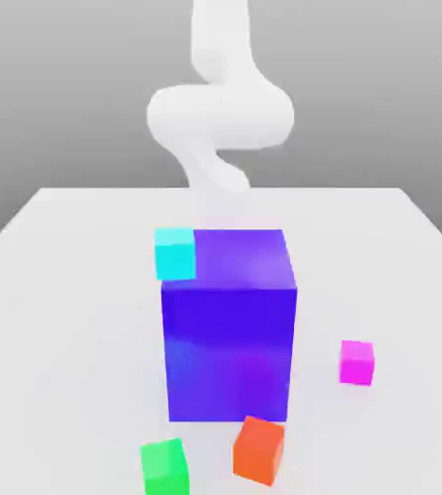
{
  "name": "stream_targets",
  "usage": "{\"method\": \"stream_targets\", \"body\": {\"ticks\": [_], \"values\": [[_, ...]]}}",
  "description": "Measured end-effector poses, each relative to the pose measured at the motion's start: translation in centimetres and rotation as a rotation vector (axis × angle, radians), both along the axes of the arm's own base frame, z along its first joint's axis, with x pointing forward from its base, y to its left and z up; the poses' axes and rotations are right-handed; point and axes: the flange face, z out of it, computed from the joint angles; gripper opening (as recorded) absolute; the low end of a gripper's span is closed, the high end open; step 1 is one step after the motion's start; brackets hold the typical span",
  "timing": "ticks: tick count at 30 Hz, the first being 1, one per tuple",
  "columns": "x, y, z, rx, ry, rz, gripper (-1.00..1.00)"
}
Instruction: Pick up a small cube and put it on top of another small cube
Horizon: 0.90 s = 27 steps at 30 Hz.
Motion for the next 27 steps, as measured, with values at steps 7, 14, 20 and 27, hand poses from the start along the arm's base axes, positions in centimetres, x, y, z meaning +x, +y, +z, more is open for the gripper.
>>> {"method": "stream_targets", "body": {"ticks": [7,14,20,27], "values": [[3.6,3.3,-7.1,-0.192,0.087,0.329,0.00],[5.5,7.1,-14.4,-0.370,0.151,0.667,0.00],[5.8,10.5,-20.7,-0.514,0.189,0.968,0.00],[4.7,14.2,-28.0,-0.671,0.214,1.330,0.00]]}}
